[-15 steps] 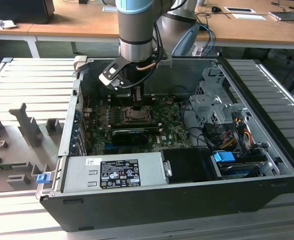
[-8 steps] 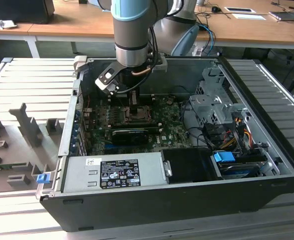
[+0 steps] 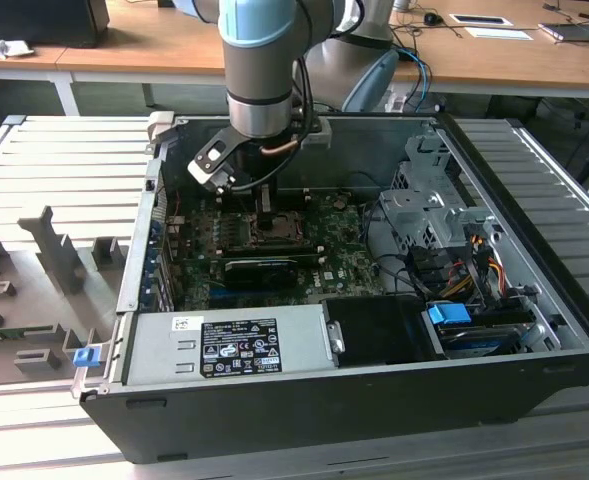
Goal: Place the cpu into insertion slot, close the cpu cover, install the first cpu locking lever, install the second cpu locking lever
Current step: 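Close the cpu cover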
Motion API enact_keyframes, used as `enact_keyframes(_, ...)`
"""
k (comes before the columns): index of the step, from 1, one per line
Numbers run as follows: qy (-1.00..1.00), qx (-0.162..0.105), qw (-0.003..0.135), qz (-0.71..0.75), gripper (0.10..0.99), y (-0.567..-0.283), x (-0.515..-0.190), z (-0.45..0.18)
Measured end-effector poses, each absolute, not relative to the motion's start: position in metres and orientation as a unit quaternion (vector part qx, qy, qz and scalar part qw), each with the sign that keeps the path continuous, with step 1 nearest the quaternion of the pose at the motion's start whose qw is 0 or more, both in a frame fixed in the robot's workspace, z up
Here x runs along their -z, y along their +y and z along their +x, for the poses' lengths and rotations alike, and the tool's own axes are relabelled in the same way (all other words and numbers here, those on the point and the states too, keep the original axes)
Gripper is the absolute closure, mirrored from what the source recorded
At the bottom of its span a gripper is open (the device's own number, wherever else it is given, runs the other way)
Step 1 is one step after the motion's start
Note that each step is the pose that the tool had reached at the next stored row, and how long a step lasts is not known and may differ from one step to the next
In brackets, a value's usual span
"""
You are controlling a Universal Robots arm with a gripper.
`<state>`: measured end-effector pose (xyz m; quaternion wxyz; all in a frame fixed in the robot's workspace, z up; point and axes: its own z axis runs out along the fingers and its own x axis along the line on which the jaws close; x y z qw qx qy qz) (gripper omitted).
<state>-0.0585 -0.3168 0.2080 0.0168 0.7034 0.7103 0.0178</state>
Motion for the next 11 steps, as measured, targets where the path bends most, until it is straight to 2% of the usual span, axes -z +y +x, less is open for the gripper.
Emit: enact_keyframes(11,0.710,-0.017,0.016,0.703,0.980,-0.317,-0.214,-0.044)
